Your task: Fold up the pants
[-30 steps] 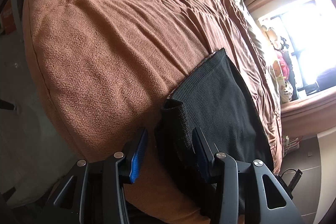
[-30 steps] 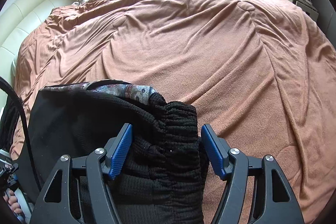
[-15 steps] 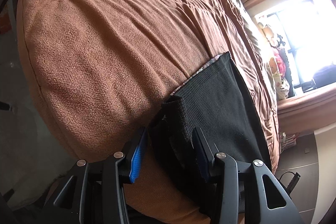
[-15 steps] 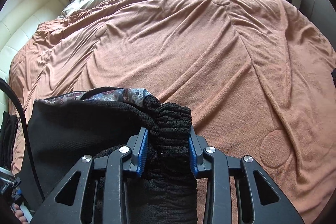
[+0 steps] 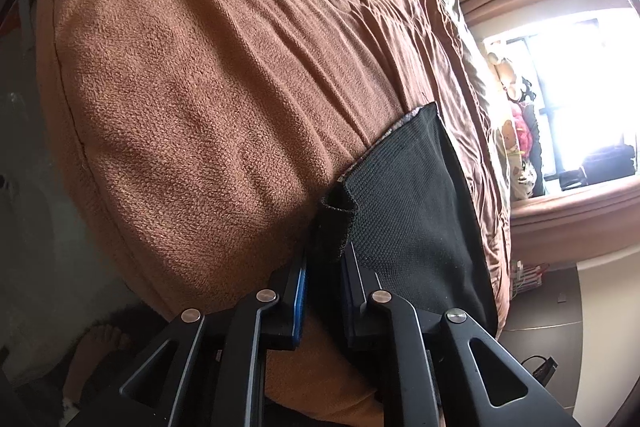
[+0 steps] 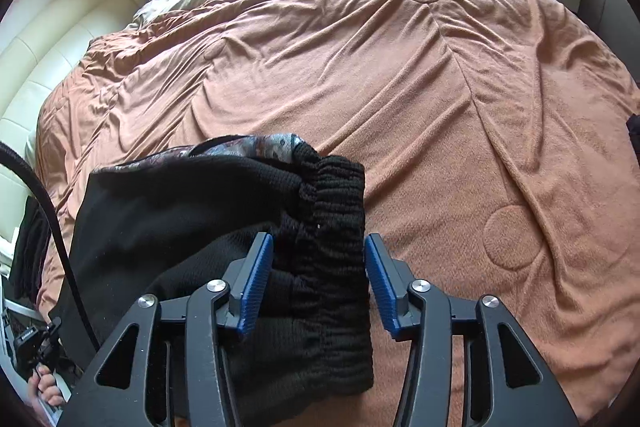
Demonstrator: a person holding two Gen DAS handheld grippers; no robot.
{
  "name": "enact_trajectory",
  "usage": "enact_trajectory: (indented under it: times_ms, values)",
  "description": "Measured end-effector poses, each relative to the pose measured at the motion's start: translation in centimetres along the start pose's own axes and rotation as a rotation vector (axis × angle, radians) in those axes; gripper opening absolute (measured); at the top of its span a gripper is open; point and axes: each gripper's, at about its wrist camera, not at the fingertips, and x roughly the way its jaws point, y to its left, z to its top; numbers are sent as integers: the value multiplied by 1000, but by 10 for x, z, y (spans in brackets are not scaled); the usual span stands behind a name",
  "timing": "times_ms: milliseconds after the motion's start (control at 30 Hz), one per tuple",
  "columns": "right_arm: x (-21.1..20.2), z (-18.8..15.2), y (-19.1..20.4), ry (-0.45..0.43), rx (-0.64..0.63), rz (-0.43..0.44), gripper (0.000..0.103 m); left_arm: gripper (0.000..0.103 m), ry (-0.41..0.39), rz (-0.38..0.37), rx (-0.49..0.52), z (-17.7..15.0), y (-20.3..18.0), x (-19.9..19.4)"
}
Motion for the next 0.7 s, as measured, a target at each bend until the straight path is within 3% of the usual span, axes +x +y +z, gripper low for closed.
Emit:
enact_trajectory:
  times_ms: [400,700]
  values:
    - [6,-40,-8,73,11,-20,53,37,21,-33,29,-14,-13,6]
    - [2,-63,-7,90,33,-62,53,38,13,-72,20,-14,-11,11]
